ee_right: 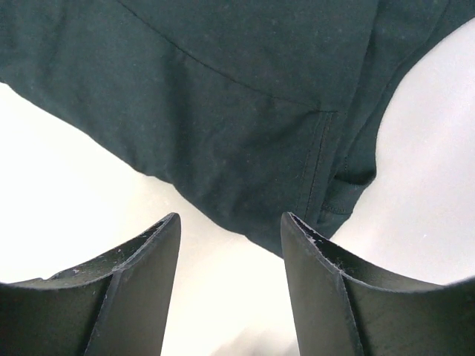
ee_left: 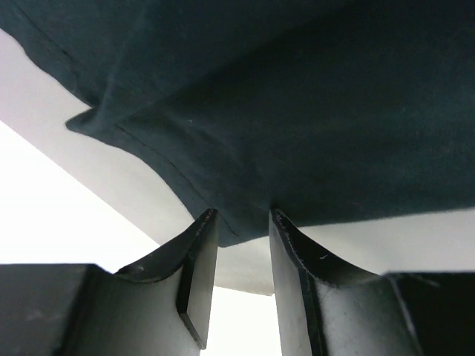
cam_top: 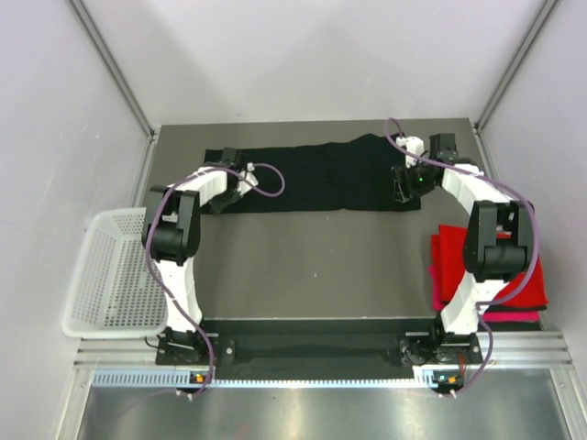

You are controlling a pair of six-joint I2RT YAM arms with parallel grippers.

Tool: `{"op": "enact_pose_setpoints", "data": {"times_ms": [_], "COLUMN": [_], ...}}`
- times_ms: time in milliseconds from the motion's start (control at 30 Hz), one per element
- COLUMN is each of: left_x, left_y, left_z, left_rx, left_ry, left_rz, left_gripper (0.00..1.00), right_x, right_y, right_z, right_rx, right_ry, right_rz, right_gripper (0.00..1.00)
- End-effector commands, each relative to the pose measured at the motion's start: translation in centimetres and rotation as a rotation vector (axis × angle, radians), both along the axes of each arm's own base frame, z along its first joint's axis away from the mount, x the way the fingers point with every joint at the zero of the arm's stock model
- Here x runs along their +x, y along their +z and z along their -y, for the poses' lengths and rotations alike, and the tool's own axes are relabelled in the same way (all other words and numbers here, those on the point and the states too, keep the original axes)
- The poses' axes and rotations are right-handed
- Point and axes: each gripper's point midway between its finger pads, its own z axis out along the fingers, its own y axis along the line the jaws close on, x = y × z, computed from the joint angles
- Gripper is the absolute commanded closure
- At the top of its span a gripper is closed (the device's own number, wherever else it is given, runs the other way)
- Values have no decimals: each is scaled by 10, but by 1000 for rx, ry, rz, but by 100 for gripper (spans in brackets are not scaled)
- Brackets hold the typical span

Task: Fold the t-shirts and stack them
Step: Fold the tshirt

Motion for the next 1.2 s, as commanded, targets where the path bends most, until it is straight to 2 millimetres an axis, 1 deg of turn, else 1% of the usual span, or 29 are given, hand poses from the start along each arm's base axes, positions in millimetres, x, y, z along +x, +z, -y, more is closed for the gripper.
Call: {"op": "enact_pose_setpoints", "data": {"times_ms": [0, 33, 100, 133, 167, 200, 233, 267, 300, 333, 367, 433, 500, 567, 667, 700, 800, 867, 933, 1000, 1167], "left_x": [4, 6, 4, 6, 4, -3, -4, -9, -19, -25, -28, -36, -37, -44, -49, -50, -46, -37, -35, -42, -32], "left_y": [-4, -3, -10, -9, -15, -18, -18, -20, -20, -22, -19, -19, -16, -18, -23, -25, -22, -13, -8, -12, -23], "left_z": [-6, -6, -8, -7, -8, -7, -5, -4, -3, -3, -3, -4, -4, -5, -5, -2, -2, -3, 0, -3, -10], "left_rx": [22, 25, 37, 34, 34, 34, 22, 11, 6, 5, 2, -1, -1, 3, -11, -40, -58, -71, -98, -93, -88], "left_ry": [-5, -5, -3, -3, 0, -1, 2, 7, 12, 14, 15, 20, 8, -3, -2, -5, 7, 10, -3, 0, 18], "left_rz": [-22, -20, -51, -53, -78, -117, -127, -154, -196, -220, -225, -232, -223, -255, -294, -309, -311, -276, -284, -336, -333], "left_gripper": [60, 59, 59, 59, 62, 66, 74, 75, 75, 73, 68, 63, 54, 53, 53, 53, 53, 51, 51, 50, 50], "right_x": [1, 1, 1, 1, 2, 1, 1, 0, -1, -2, -2, -3, -4, -4, -4, -5, -5, -7, -8, -7, -7], "right_y": [27, 26, 27, 28, 28, 29, 29, 29, 29, 30, 30, 30, 29, 28, 31, 31, 33, 33, 31, 30, 29], "right_z": [-7, -8, -7, -8, -8, -8, -8, -9, -9, -9, -10, -10, -11, -12, -13, -14, -12, -12, -12, -12, -16], "right_rx": [28, 31, 32, 32, 31, 32, 32, 35, 36, 37, 38, 38, 44, 52, 63, 63, 57, 53, 51, 53, 77], "right_ry": [16, 23, 21, 22, 23, 24, 24, 26, 27, 29, 31, 33, 33, 32, 31, 33, 29, 29, 32, 33, 37], "right_rz": [62, 59, 56, 56, 58, 56, 56, 55, 50, 51, 49, 50, 47, 40, 45, 44, 49, 49, 44, 47, 38], "right_gripper": [43, 43, 42, 42, 42, 42, 42, 42, 42, 42, 41, 41, 41, 41, 41, 41, 40, 41, 40, 40, 40]}}
